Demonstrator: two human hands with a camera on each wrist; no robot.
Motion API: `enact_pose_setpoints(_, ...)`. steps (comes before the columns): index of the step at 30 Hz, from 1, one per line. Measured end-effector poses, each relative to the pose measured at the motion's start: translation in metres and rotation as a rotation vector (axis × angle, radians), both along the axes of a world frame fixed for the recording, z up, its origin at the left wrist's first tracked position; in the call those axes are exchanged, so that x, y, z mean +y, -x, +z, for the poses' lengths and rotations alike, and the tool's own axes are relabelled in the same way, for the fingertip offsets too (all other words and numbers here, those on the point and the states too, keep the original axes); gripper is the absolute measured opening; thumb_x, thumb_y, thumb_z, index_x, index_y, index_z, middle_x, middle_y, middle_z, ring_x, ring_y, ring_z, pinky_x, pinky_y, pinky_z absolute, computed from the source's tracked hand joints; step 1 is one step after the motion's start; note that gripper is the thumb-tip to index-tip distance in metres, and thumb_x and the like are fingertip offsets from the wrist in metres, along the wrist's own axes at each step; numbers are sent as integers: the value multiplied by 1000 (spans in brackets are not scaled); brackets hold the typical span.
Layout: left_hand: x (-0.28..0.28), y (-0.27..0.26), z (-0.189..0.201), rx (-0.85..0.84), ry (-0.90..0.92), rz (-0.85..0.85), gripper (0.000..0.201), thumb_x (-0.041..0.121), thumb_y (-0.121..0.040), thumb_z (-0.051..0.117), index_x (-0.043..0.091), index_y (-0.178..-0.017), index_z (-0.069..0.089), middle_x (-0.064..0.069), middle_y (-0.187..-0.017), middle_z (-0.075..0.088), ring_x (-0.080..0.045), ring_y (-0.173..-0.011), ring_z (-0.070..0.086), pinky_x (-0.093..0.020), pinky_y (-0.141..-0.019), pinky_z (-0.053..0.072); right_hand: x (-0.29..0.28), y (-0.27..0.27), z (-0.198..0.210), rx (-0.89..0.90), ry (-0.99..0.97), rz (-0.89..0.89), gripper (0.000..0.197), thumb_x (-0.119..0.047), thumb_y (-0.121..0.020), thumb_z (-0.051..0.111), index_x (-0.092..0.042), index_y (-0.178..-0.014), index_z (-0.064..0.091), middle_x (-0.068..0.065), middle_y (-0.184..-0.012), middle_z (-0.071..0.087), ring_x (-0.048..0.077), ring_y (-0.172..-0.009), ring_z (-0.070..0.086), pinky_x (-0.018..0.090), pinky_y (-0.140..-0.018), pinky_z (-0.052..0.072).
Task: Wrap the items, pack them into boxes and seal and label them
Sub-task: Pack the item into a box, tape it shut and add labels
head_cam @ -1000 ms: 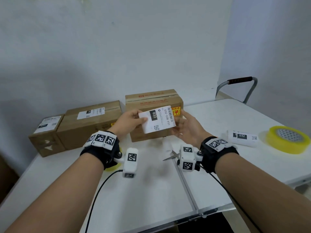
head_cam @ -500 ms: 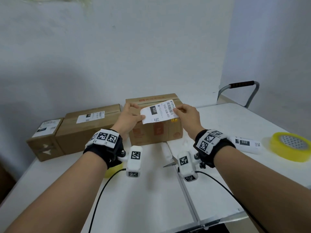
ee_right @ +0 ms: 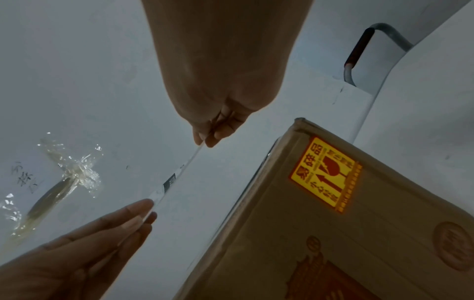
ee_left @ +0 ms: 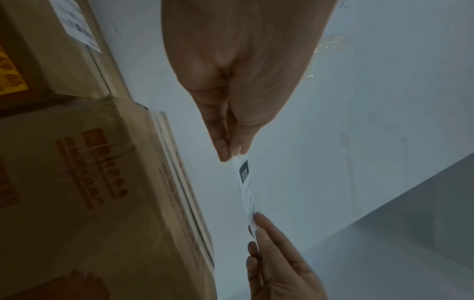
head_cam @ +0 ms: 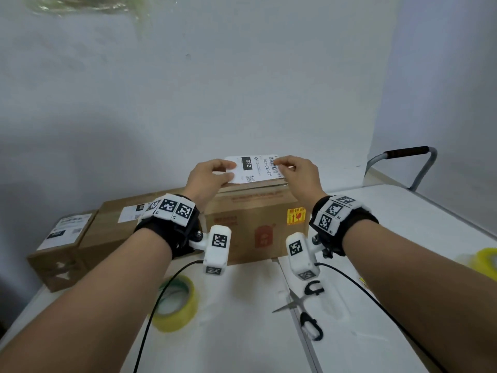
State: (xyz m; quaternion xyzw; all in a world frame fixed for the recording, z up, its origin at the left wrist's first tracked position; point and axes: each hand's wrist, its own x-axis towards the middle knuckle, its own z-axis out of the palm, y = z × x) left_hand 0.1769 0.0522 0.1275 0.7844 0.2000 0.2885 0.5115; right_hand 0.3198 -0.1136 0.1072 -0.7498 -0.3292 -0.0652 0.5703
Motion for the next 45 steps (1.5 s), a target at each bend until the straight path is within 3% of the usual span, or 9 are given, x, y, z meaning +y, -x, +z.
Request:
enact_pose_setpoints(4,19,-19,8,32,-8,67,21,5,-90,66,12,-109,73,-1,-105,70,-13,-88,72,-18,-81,56,20,-17,6,-45,81,32,25,-15,-98,53,-12,-116,70,4,-121,64,16,-98,64,5,-66,44)
enact_pose_setpoints(6,25,-25,9,49,36,41,19,2,-92,62,8,-106,73,-3,-105,72,-13,-85,72,-15,-73,56,27,-22,5,-45,127,47,24,-14,-97,54,-10,-115,70,6,-123,64,17,-102,63,10,-71,44)
enact_pose_setpoints(8,29,-28,3,72,83,26,18,1,-92,61,9,-102,74,-5,-104,73,-16,-83,73,-20,-74,58,30,-26,0,-45,196,49,23,-14,-97,55,-9,-113,71,7,-124,64,16,-98,61,18,-76,46)
enact_pose_setpoints(13,30,-32,-18,106,38,95,13,8,-91,66,14,-96,76,-1,-99,73,-16,-74,73,-30,-83,59,33,-31,-20,-51,287,39,23,-15,-96,56,-11,-110,73,5,-118,67,8,-89,55,2,-59,40)
enact_pose_setpoints(21,23,-45,-29,118,29,129,15,6,-93,61,12,-97,74,0,-96,68,-11,-57,68,-33,-77,61,32,-34,-25,-18,338,17,22,-13,-92,57,-15,-105,75,5,-114,69,19,-96,64,34,-84,54)
enact_pose_setpoints(26,23,-45,-38,108,59,131,16,4,-92,61,12,-93,75,-2,-100,68,-12,-80,69,-30,-78,61,31,-31,-26,-42,350,29,23,-9,-91,57,-12,-106,74,7,-124,63,20,-110,58,29,-85,49)
enact_pose_setpoints(30,24,-44,-42,102,29,150,8,17,-89,70,18,-86,76,2,-95,72,-15,-91,70,-34,-82,60,32,-32,-28,-89,378,10,22,-11,-91,56,-13,-103,74,5,-118,65,18,-99,57,36,-85,52)
enact_pose_setpoints(37,21,-44,-43,133,-45,182,8,20,-90,68,20,-93,76,6,-96,72,-14,-66,69,-27,-80,58,37,-33,-31,-166,497,-30,21,-18,-91,55,-21,-100,74,-3,-95,51,21,-100,55,42,-82,52)
enact_pose_setpoints(45,22,-42,-46,113,-15,158,8,19,-91,67,19,-93,75,4,-96,72,-10,-65,68,-21,-73,57,37,-32,-31,-190,587,-89,21,-29,-93,56,-22,-110,66,8,-112,51,27,-104,54,38,-83,49)
